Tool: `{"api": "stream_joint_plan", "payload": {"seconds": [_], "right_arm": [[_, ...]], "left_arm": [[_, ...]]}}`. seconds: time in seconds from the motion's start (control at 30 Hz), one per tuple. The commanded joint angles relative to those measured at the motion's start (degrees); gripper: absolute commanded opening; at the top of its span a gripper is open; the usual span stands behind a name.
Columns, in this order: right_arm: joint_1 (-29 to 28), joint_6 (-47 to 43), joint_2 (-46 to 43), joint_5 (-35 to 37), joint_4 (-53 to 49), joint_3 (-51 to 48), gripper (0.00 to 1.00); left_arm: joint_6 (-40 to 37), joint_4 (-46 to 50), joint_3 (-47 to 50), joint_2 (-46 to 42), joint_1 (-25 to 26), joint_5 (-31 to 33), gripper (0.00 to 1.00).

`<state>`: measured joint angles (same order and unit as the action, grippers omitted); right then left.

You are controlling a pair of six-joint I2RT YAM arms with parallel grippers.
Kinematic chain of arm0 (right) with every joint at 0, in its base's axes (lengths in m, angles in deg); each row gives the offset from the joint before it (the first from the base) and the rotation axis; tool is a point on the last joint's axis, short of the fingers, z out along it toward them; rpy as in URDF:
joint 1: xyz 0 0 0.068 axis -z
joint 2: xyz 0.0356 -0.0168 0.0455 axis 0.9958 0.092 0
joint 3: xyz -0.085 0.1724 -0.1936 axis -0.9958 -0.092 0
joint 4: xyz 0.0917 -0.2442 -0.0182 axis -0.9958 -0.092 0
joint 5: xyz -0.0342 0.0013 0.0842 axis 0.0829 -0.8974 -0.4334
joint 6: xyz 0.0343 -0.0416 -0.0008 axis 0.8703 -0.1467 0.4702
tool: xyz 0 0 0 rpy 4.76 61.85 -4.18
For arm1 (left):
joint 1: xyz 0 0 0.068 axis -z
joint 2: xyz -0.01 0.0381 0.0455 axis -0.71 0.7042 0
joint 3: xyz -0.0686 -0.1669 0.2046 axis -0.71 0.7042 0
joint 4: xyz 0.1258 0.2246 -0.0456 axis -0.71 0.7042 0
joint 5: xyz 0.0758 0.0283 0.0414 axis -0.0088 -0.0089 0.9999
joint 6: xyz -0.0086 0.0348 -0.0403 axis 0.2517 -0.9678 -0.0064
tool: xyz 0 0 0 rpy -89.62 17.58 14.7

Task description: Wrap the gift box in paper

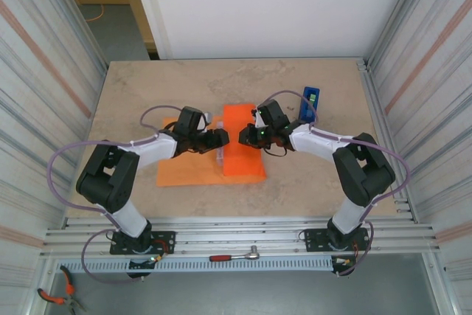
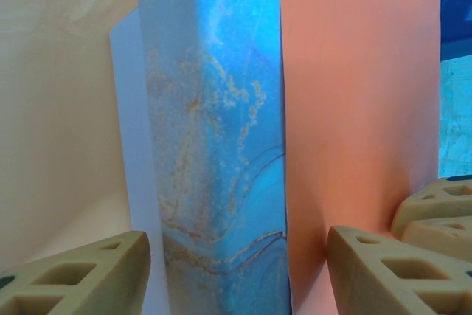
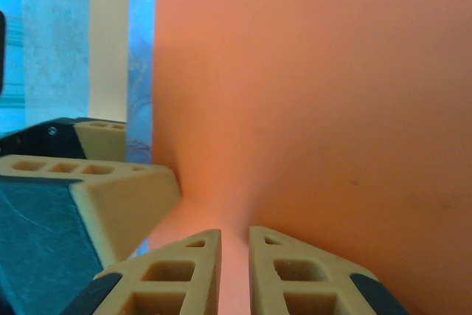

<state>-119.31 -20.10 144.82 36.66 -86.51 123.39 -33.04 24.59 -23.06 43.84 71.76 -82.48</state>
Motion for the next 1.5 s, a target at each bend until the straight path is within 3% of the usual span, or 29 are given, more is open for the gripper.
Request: {"api": "stream_joint_plan", "payload": {"seconds": [0.0, 0.3, 0.7, 0.97, 1.13, 1.27, 1.47], "right_arm": [[-0.2, 0.9, 1.3, 0.9, 0.9, -1.1, 0.16], [-0.3, 0.9, 1.8, 0.7, 1.0, -1.4, 0.15], [-0.4, 1.0, 1.8, 0.5, 1.5, -1.9, 0.14], [0.7, 1.0, 0.6, -0.7, 0.7, 0.2, 0.15], [2.6, 0.8, -2.9, -0.9, -0.7, 2.1, 0.21], [4.7, 1.0, -6.0, 2.0, -2.3, 2.3, 0.34], [7.9, 2.0, -8.4, 1.2, -1.0, 0.5, 0.34]], "left_arm": [[-2.2, 5.7, -3.4, -1.8, -2.4, -1.0, 0.68], [-2.0, 7.4, -9.1, 1.1, -4.1, -2.0, 0.74], [0.7, 6.4, -8.3, 4.7, -1.3, 0.2, 0.76], [1.8, 9.6, -5.3, 3.4, 0.7, 4.1, 0.64], [1.9, 10.3, -3.8, 2.6, 1.1, 4.9, 0.60], [2.0, 10.9, -3.2, 1.5, 1.9, 5.6, 0.60], [1.8, 10.8, -2.8, 1.0, 2.5, 6.9, 0.60]]}}
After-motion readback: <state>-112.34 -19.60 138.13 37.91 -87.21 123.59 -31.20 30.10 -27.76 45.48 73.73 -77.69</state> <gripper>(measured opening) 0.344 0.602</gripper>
